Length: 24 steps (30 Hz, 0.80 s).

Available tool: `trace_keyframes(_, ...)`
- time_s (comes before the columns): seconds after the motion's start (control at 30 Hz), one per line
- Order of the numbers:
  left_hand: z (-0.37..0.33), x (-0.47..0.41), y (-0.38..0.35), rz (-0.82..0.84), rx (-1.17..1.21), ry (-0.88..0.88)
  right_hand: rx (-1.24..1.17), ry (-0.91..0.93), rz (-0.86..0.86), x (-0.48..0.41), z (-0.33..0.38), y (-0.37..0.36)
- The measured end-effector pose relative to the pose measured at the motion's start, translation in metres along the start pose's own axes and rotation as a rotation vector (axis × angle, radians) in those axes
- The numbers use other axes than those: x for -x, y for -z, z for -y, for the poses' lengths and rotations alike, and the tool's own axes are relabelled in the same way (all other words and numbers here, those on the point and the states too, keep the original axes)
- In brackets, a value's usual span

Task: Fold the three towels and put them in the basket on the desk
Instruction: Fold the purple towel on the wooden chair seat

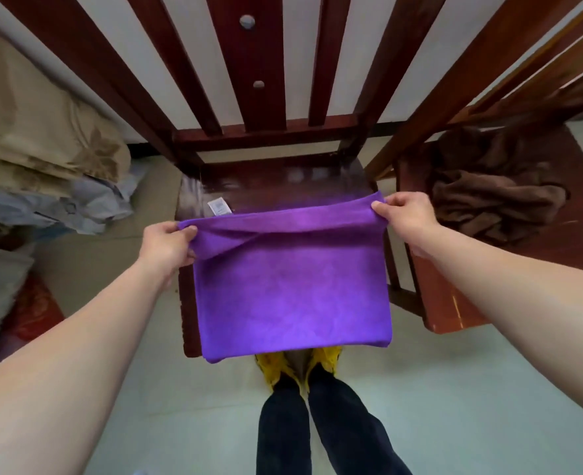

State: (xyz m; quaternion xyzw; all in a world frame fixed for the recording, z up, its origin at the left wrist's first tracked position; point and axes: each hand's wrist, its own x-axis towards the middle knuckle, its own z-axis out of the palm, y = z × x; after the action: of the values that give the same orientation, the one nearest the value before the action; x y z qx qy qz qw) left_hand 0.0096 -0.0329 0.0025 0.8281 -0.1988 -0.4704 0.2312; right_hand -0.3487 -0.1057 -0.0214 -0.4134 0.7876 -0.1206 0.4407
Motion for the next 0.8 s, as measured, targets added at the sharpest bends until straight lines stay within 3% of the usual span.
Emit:
trace_keyframes(0.3, 0.026, -0.068, -0.029, -0.089, 0.074, 0.048, 0.329, 0.121, -0.127, -0.034, -0.003, -0.039)
trace_keyframes(0.43, 0.037, -0.045, -0.022, -0.159, 0.087, 0.026, 0.316, 0.136, -0.163, -0.008, -0.004, -0.028)
trace_keyframes(0.53, 0.058, 0.002, -0.016, -0.280, 0.030, 0.060, 0.246, 0.022, -0.181, 0.028, -0.028, -0.013)
trace_keyframes(0.67, 0.123, 0.060, -0.024, -0.194, -0.057, 0.263, 0.196, -0.225, 0.000, 0.087, -0.088, -0.022)
trace_keyframes(0.8, 0.162, 0.079, -0.030, -0.169, -0.137, 0.317, 0.139, -0.295, 0.010, 0.118, -0.122, -0.040)
